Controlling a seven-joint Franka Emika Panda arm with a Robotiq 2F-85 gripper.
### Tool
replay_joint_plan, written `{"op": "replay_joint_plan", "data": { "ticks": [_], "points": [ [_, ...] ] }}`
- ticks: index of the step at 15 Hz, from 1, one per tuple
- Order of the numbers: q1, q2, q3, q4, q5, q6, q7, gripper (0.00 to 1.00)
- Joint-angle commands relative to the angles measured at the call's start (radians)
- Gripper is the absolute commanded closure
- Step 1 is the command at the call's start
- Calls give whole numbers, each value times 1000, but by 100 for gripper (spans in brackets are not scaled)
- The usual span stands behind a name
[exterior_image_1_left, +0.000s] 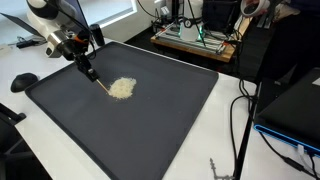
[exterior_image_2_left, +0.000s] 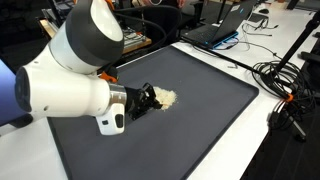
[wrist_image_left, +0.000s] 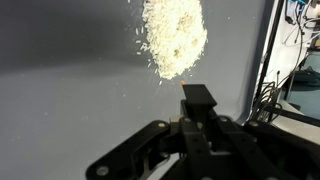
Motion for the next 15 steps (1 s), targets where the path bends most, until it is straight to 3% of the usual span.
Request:
{"op": "replay_joint_plan", "data": {
  "ticks": [1, 8, 11, 15],
  "points": [
    [20, -58, -7, -34, -11, 34, 3, 97],
    [137, -257, -60, -238, -94, 219, -2, 97],
    [218, -356, -92, -366, -183, 306, 10, 97],
    [291, -480, -78, -524, -329, 424, 63, 97]
  ]
}}
